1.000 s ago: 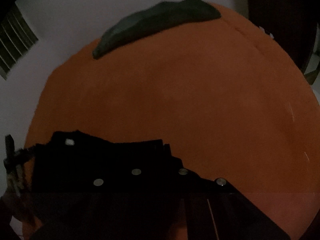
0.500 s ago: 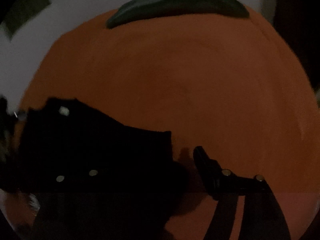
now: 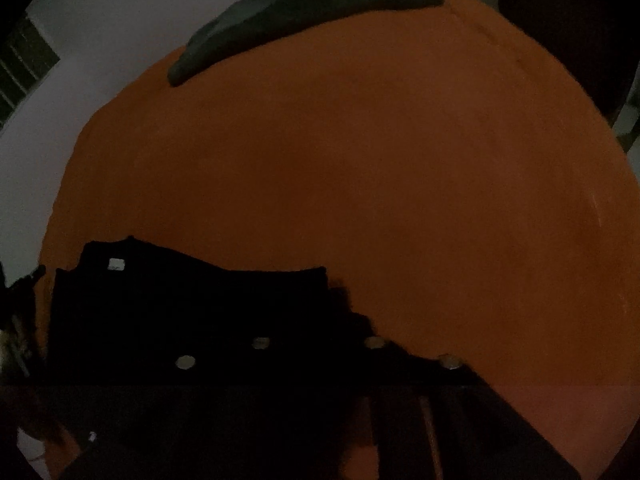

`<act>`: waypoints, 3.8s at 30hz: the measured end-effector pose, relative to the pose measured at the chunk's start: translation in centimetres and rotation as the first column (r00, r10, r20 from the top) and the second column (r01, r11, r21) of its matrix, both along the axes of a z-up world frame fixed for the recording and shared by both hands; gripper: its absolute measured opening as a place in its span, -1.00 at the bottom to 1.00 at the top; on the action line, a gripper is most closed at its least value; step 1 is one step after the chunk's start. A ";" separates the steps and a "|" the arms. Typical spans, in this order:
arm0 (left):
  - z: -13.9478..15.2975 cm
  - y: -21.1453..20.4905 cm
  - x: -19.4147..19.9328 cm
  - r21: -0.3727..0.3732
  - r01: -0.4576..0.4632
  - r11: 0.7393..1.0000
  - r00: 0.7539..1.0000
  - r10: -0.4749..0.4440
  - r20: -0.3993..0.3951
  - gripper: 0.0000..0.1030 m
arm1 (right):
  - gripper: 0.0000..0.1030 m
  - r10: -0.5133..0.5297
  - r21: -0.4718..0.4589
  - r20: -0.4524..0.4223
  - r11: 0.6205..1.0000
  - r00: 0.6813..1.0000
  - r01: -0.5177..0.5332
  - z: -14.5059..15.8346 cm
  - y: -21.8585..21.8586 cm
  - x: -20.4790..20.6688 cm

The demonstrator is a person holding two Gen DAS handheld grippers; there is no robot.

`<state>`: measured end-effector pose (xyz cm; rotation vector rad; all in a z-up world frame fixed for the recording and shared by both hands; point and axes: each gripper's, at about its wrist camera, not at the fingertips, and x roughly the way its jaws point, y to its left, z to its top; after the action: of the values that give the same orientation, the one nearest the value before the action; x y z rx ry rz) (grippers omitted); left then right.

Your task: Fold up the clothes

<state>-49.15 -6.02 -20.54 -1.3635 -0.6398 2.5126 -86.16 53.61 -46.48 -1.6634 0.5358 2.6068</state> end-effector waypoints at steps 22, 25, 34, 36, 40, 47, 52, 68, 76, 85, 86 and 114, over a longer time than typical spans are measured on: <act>-1.6 6.5 0.7 -0.225 0.104 0.969 0.991 -0.121 -0.065 -0.91 | -0.92 0.275 0.268 0.022 0.924 0.961 -0.271 0.9 -9.8 -1.9; -1.0 5.1 0.9 -0.177 0.022 0.984 0.995 -0.038 -0.090 -0.91 | -0.92 0.226 0.258 -0.033 0.943 0.974 -0.210 1.7 -10.1 -1.9; -2.4 5.7 -1.8 -0.141 -0.047 0.989 0.999 0.049 0.005 -0.90 | -0.92 0.041 0.109 -0.054 0.993 0.998 -0.035 1.2 -9.2 -3.3; -3.5 5.9 -2.0 -0.151 -0.049 0.987 0.998 0.055 0.038 -0.90 | -0.91 0.036 0.119 -0.025 0.992 0.999 -0.033 0.3 -9.8 -3.7; -4.0 5.6 -2.1 -0.131 -0.055 0.990 0.996 0.064 0.062 -0.85 | -0.72 0.050 0.169 -0.004 0.984 0.999 -0.049 -0.5 -11.3 -4.2; -0.6 3.7 -0.2 -0.104 -0.072 0.992 0.992 0.082 0.099 -0.08 | 0.36 -0.033 0.000 -0.040 0.999 0.999 0.033 1.6 -9.9 -2.9; 0.7 3.3 3.0 -0.042 0.007 0.999 0.996 -0.003 0.091 0.26 | 0.36 -0.029 -0.089 -0.047 0.996 0.998 0.025 1.0 -9.8 -2.3; -3.6 5.7 -1.3 -0.030 -0.056 0.998 0.991 0.059 0.124 -0.79 | -0.92 0.007 -0.085 -0.057 0.996 0.998 -0.012 -2.0 -13.8 -5.8; -2.9 6.4 -1.4 -0.037 -0.080 0.996 0.996 0.081 0.036 -0.94 | -0.92 -0.078 -0.082 -0.135 0.994 0.988 0.068 -0.9 -15.1 -3.5; -3.3 4.4 -2.2 0.021 -0.079 0.997 0.989 0.076 0.130 -0.61 | -0.77 -0.072 -0.060 -0.008 0.996 0.997 0.072 -3.2 -15.3 -5.3; -3.2 4.4 -2.2 0.021 -0.068 0.997 0.988 0.064 0.141 -0.50 | -0.74 -0.072 -0.071 -0.004 0.995 0.997 0.072 -3.2 -15.5 -5.4; -3.3 5.1 -1.3 -0.039 -0.009 0.999 0.999 0.011 0.051 -0.94 | -0.46 -0.016 -0.110 -0.028 0.994 0.999 0.013 -4.3 -14.1 -3.1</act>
<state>-50.42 -0.97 -23.81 -1.4457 -0.6130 2.5181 -89.28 39.55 -50.83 -1.6469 0.7021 2.6399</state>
